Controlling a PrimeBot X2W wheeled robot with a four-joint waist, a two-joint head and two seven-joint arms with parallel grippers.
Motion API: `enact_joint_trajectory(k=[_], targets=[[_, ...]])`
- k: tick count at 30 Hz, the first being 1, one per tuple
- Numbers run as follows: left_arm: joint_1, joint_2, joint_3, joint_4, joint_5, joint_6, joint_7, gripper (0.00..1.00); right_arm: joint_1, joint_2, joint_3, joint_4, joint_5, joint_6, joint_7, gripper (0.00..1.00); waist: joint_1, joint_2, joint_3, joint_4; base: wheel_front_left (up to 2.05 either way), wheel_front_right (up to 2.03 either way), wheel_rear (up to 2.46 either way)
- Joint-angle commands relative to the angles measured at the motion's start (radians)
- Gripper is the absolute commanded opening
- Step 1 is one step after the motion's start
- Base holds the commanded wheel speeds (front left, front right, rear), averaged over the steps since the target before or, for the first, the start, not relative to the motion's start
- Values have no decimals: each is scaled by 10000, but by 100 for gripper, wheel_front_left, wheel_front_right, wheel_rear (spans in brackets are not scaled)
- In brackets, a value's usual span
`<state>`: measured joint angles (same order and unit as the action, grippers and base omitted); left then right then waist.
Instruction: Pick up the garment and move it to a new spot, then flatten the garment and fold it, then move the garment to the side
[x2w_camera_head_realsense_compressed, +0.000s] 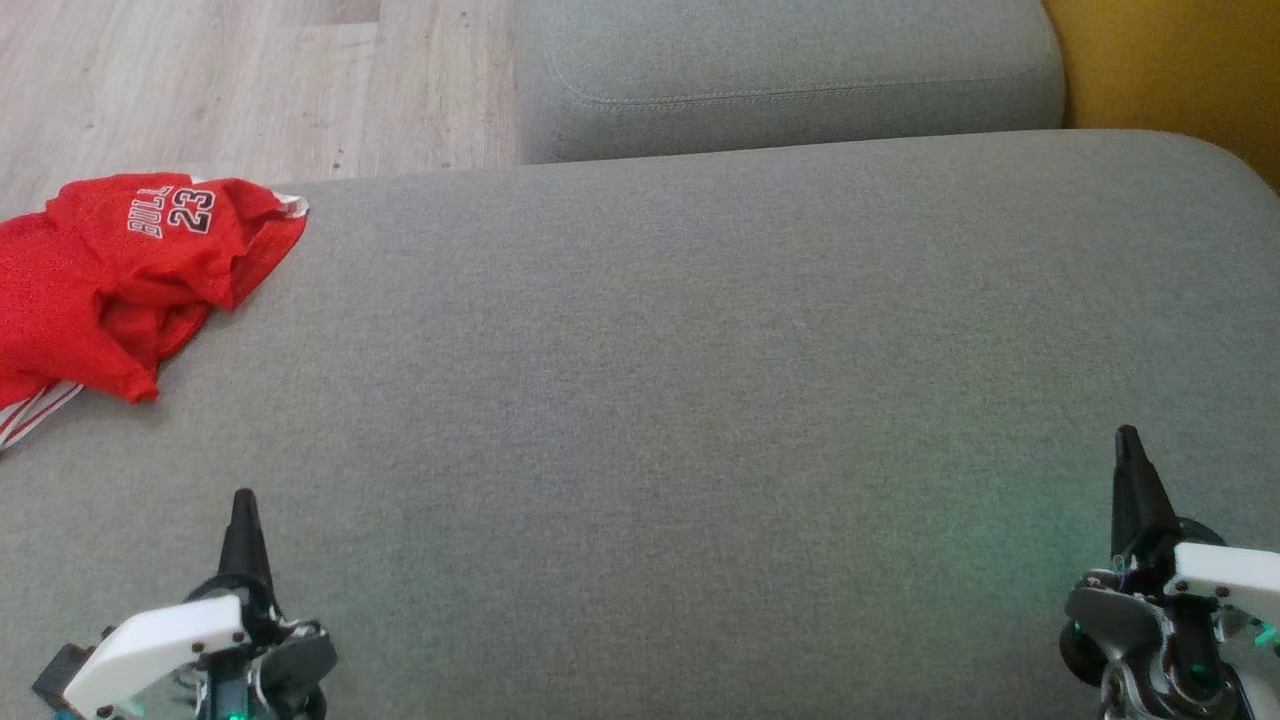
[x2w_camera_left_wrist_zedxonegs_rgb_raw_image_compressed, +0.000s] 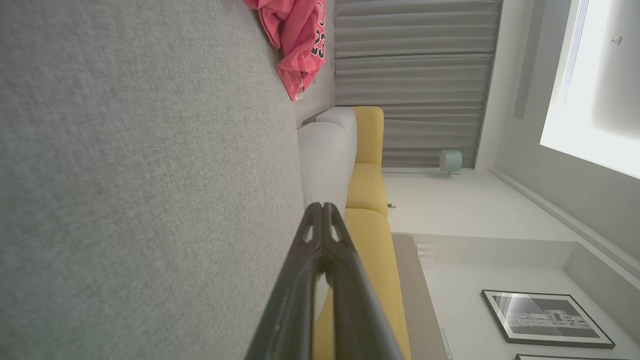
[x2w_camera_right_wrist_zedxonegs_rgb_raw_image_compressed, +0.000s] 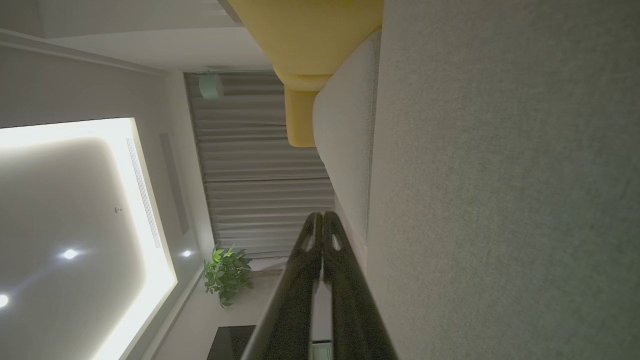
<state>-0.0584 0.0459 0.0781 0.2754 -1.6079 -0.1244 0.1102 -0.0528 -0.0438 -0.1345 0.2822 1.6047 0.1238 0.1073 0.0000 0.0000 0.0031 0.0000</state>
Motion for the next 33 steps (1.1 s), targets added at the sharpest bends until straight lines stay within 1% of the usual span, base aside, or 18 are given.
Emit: enact_joint_trajectory(k=[1, 33], targets=[[-495, 43, 353, -306, -10, -63, 28, 0, -551, -64, 211, -374, 43, 69, 56, 0, 0, 0, 0, 0, 0, 0, 0], [-495, 43, 353, -306, -10, -63, 28, 0, -551, -64, 211, -374, 43, 69, 56, 0, 0, 0, 0, 0, 0, 0, 0]])
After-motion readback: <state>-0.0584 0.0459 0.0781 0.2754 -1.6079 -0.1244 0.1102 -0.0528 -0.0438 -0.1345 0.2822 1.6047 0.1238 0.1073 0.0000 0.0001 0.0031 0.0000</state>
